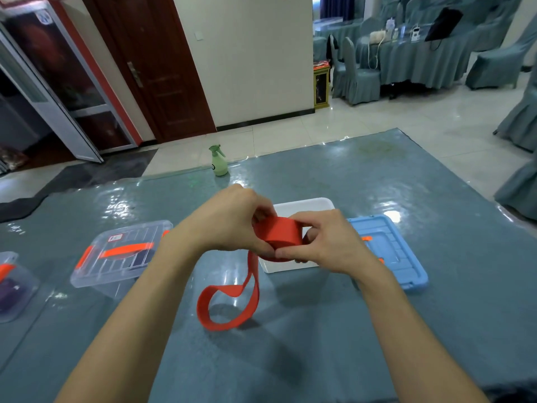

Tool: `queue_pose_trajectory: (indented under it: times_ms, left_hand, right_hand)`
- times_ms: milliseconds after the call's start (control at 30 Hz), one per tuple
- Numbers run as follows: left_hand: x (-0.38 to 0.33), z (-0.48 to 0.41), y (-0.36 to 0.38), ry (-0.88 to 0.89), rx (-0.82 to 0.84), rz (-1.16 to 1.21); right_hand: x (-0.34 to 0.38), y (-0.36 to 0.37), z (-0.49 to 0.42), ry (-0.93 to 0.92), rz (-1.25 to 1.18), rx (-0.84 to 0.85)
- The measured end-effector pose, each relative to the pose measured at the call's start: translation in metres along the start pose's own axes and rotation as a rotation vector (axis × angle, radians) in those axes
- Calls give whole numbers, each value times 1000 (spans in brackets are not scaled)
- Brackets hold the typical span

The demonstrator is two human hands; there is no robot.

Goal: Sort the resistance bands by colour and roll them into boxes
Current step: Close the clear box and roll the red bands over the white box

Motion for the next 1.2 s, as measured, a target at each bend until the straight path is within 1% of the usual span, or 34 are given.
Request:
queue_pose_trajectory:
  times_ms: [100, 167, 233, 300, 367, 433, 500, 533, 600, 667, 767, 833, 933, 967, 1033, 1133, 1200]
  left_hand:
    - [19, 7, -12, -59, -31, 399]
    - [25, 10, -12, -66, -91, 617]
    - [24, 10, -10, -63, -156, 747]
    - [22, 8, -9, -71, -195, 812]
    - [21, 7, -12, -73, -189, 783]
    - [21, 8, -14, -74, -155, 680]
    - [16, 8, -14, -73, -104, 531]
    - [12, 7, -13, -59, -84, 421]
    - [1, 4, -12, -21, -55, 183]
    - [-8, 3, -13, -14, -15, 64]
    - [-15, 3, -19, -1, 5, 12]
    - [-20, 1, -24, 25, 16, -39]
    - [-28, -3, -30, 78, 24, -128]
    - [-28, -3, -32, 80, 9, -113]
    - [-19, 0, -37, 39, -15, 37]
    - [6, 10, -28, -39, 13, 427]
    - [15, 15, -16, -61, -59, 643]
  right_hand:
    - [7, -13, -3, 32, -300, -89]
    - [15, -20, -7, 32, -451, -118]
    - [22, -23, -9, 28, -541, -118]
    - [25, -23, -9, 29, -577, -113]
    - [24, -20, -9, 41, -572, -69]
    - [23, -18, -7, 60, -493, 8]
    - [22, -19, -5, 71, -262, 37]
    - [22, -20, -4, 76, -130, 38]
    - [23, -17, -2, 49, 13, 65]
    - [25, -13, -1, -7, 24, 61]
    - [25, -15, 1, -30, 7, 14]
    - [26, -14, 1, -34, 58, 18]
    - [32, -9, -1, -107, 156, 3]
    - [31, -9, 0, -115, 124, -19]
    - [30, -13, 1, -101, -9, -59]
    - [25, -23, 1, -48, -252, -115]
    - [23, -26, -1, -9, -381, -145]
Point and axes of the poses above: each hand's wrist, its own z-axis away from the middle knuckle, its own y-axis out of the palm, x = y × z, the point moved 5 cm from there along -z, towards the middle knuckle, and after that the axes turned 8 degrees about -x, right-handed, at the moved point
